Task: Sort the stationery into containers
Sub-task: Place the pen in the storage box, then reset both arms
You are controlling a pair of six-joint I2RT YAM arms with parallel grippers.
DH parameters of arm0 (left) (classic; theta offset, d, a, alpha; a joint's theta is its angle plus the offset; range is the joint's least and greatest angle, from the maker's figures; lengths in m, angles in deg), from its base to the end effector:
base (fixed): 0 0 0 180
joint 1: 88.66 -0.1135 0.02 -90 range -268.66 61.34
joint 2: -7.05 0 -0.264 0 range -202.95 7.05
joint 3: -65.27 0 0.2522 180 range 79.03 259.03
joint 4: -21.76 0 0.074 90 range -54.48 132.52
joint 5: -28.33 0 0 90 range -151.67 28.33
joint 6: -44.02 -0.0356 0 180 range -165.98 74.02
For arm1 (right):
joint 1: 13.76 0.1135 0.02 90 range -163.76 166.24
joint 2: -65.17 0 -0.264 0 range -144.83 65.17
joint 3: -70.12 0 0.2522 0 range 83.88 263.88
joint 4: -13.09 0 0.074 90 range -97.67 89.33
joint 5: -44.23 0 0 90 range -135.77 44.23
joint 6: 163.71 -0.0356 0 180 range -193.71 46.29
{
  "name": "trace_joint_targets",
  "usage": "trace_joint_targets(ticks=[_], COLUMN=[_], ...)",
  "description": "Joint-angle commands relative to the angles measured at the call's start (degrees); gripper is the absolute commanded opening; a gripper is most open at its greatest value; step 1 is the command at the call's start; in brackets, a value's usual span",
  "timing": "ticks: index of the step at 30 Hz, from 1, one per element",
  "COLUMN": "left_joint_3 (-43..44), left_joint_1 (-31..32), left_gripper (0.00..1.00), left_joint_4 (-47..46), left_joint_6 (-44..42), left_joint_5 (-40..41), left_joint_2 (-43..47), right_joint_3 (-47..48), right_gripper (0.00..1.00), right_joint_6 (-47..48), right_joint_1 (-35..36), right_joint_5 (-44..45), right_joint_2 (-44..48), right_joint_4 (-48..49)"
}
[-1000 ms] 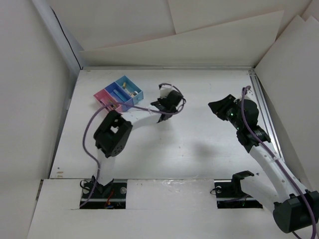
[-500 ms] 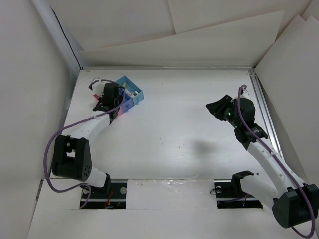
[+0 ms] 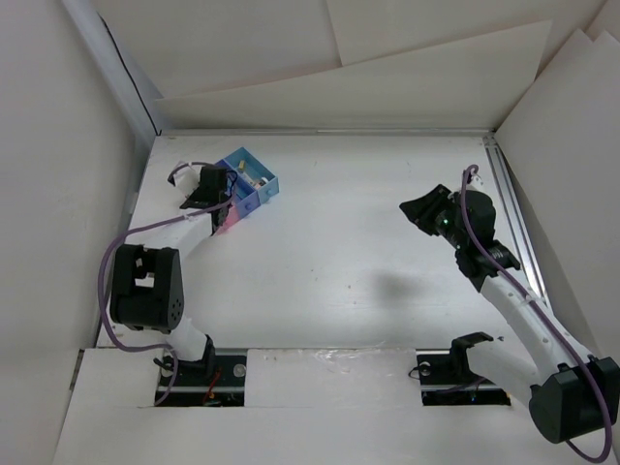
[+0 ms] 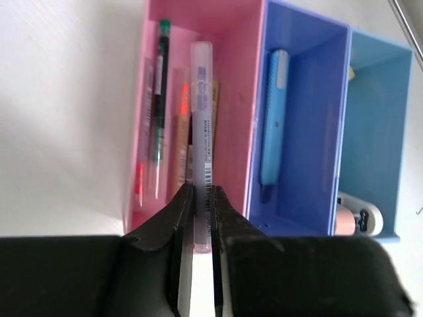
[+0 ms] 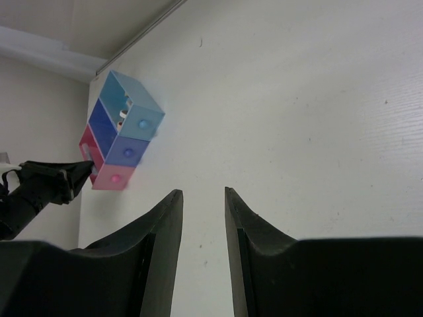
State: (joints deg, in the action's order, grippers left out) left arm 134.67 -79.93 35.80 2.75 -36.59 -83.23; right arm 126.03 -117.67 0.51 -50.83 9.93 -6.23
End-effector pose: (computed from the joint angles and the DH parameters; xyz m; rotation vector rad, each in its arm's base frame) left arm 0.3423 -0.0373 0.2268 -0.9489 1.8936 -0.1170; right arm 0.2177 0.0586 0.2983 0.4443 1.9202 0.7641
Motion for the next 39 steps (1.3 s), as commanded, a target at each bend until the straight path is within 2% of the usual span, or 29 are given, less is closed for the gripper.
trace_joint_targets(ticks=[1,3,5,8,9,13,17,19,24,25,28,31,32,35,39], left_joint_3=[1.6,1.6,2.3,2.8,2.8,2.3,1.1,-0.1,-5.4,-8.1,-12.7,-16.4,-19.4,-25.7,-28.2], left_joint_1=[-0.9,-0.9,-0.9,-0.9,-0.9,-0.9,0.7,4.1,10.8,12.0,12.0,12.0,12.0,12.0,12.0], left_gripper=[0.0,0.0,0.08,0.23,0.32,0.5,0.57,0.59,0.68,0.74,0.79,0.84,0.84,0.85,0.86], left_joint_4=[0.2,0.2,0.7,1.3,1.3,0.0,-3.5,-5.2,-15.2,-16.8,-20.3,-24.1,-25.1,-31.5,-35.2], left_joint_6=[0.0,0.0,0.0,-0.5,-0.5,-0.5,-1.7,-3.7,-9.9,-10.9,-11.6,-12.3,-12.3,-13.4,-13.9], left_joint_5=[1.0,1.0,1.5,1.6,1.6,0.4,-0.2,-0.2,-7.9,-11.7,-18.6,-27.3,-29.4,-36.3,-42.9], left_joint_2=[0.0,0.0,0.0,0.0,0.8,6.0,12.8,15.6,23.9,24.8,27.3,28.6,28.6,30.1,30.8], right_joint_3=[0.4,0.4,0.4,0.4,0.4,0.4,0.9,0.9,0.9,0.9,1.4,1.4,1.4,1.4,1.4], right_gripper=[0.38,0.38,0.38,0.38,0.38,0.38,0.38,0.38,0.42,0.47,0.6,0.97,1.0,1.0,1.0], right_joint_6=[0.2,0.2,0.2,0.2,0.2,0.2,0.7,0.7,0.7,0.7,0.7,1.3,1.3,1.3,1.8], right_joint_1=[0.2,0.2,0.2,0.2,0.2,0.2,0.2,0.2,0.8,0.8,0.8,1.3,1.3,1.8,3.0], right_joint_5=[-0.7,-0.7,-0.7,-0.7,-0.7,-0.7,-1.3,-1.3,-0.7,-0.7,-0.1,1.3,1.3,3.5,6.2], right_joint_2=[0.0,0.0,-0.5,-0.5,-0.5,-0.5,-1.0,-1.0,-1.0,-1.6,-1.6,-1.6,-1.6,-0.9,0.3], right_joint_4=[2.0,2.0,2.0,2.0,2.0,2.0,2.0,2.0,2.0,2.0,2.0,2.0,1.5,1.5,1.5])
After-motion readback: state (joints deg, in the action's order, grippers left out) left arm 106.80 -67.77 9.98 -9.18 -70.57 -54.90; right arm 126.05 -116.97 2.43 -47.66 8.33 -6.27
